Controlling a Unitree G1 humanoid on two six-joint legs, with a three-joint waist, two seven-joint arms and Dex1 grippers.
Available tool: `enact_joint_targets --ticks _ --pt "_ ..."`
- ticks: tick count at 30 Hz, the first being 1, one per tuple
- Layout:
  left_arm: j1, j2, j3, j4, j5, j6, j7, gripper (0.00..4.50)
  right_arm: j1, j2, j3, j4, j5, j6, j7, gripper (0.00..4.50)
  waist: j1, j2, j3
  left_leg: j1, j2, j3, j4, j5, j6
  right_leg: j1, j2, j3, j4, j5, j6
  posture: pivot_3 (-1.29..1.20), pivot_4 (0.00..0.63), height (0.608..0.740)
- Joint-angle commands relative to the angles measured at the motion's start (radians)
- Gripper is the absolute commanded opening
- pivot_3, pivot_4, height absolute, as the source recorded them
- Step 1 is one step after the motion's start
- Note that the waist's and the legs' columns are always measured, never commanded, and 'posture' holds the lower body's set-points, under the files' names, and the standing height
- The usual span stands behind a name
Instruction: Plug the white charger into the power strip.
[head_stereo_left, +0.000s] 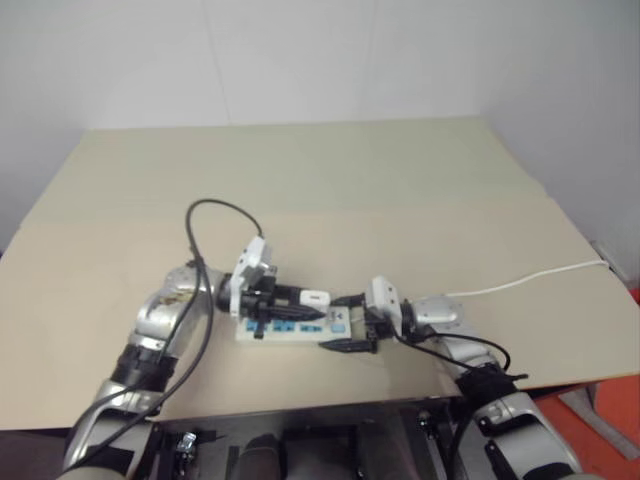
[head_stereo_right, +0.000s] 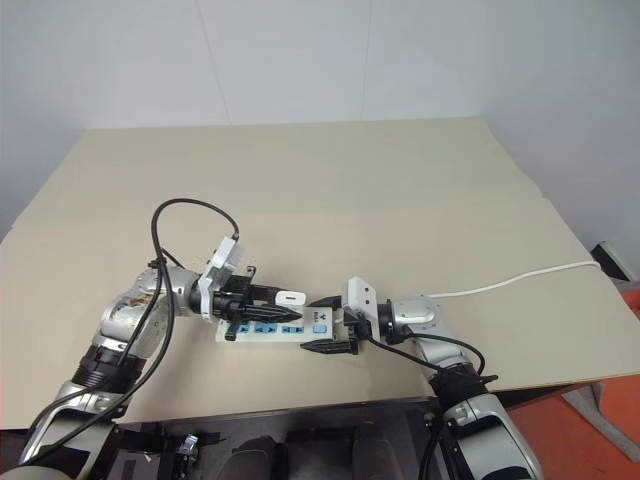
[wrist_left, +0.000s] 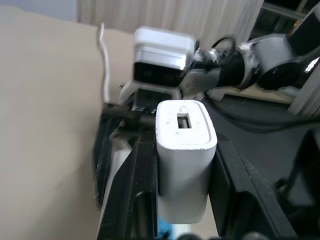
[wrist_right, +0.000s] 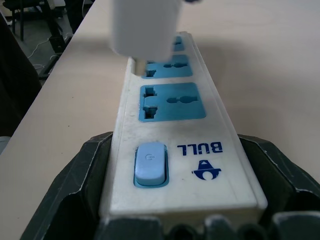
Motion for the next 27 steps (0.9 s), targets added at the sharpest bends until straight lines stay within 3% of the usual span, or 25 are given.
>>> enact_joint_targets --ticks 1,27 --pt "-0.013 0.001 -0.006 0.033 0.031 -0.075 -0.023 0.99 0.017 -0.017 0.005 0.018 -0.034 0.011 -0.007 3.44 0.001 0.000 0.000 0.000 0.000 0.000 0.000 0.000 0.000 0.000 0.000 0.000 0.000 0.000 0.000 0.00 0.150 0.740" --pt "-0.002 -0.093 -0.002 0.147 0.061 -0.206 -0.043 0.99 0.037 -0.022 -0.006 -0.017 -0.030 0.054 -0.020 3.44 0.016 0.000 0.000 0.001 0.000 0.006 0.000 0.000 0.000 0.003 0.000 -0.001 -0.002 0.000 0.000 0.00 0.150 0.740"
